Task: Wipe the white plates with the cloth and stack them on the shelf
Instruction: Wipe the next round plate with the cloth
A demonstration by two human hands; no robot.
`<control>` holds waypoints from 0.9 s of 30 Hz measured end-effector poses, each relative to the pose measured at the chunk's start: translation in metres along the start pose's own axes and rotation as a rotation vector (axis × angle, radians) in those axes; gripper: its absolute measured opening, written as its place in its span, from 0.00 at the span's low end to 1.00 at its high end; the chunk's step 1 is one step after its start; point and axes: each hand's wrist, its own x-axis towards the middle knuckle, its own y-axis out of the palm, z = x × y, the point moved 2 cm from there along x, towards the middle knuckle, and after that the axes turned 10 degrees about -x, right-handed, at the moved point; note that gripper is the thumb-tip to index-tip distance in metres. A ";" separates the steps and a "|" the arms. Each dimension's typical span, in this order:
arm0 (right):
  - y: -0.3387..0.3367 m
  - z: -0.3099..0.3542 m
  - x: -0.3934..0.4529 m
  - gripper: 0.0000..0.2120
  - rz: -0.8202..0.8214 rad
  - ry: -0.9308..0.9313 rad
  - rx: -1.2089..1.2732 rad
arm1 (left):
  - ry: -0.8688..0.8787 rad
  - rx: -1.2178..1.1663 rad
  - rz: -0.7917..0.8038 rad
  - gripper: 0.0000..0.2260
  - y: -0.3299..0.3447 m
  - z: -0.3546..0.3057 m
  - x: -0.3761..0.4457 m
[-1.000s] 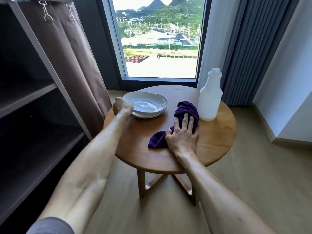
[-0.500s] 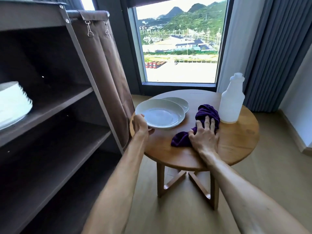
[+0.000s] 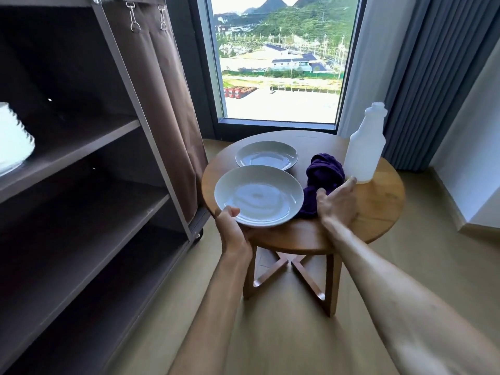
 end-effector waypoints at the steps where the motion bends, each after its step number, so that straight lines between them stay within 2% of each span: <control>1: 0.000 0.000 0.001 0.27 0.006 0.005 -0.011 | -0.004 0.018 -0.006 0.16 -0.004 0.003 -0.002; 5: -0.002 -0.003 0.005 0.12 -0.001 0.031 0.067 | 0.000 0.107 -0.022 0.18 -0.021 -0.001 -0.006; 8: -0.006 0.001 0.008 0.14 -0.038 0.140 0.227 | 0.037 0.197 -0.017 0.18 -0.031 -0.016 0.001; 11: -0.015 0.019 0.009 0.18 -0.038 0.357 0.471 | 0.064 0.226 -0.019 0.19 -0.038 -0.023 0.009; 13: -0.024 0.039 0.009 0.16 -0.019 0.403 0.624 | 0.072 0.223 -0.017 0.19 -0.041 -0.023 0.012; 17: -0.055 0.092 0.002 0.08 0.051 0.225 0.807 | 0.066 0.211 -0.032 0.16 -0.041 -0.020 0.023; 20: -0.079 0.128 -0.019 0.07 0.176 0.013 0.870 | 0.052 0.188 -0.032 0.17 -0.034 -0.017 0.029; 22: -0.083 0.141 -0.031 0.08 0.323 -0.151 0.813 | 0.077 0.189 -0.019 0.17 -0.029 -0.015 0.033; 25: -0.072 0.137 -0.047 0.12 0.691 -0.307 0.681 | 0.125 0.157 -0.002 0.18 -0.025 -0.011 0.040; 26: -0.065 0.131 -0.050 0.09 0.716 -0.370 0.596 | 0.130 0.137 0.006 0.18 -0.023 -0.010 0.041; 27: -0.057 0.124 -0.051 0.07 0.613 -0.471 0.435 | 0.127 0.117 0.023 0.19 -0.021 -0.009 0.041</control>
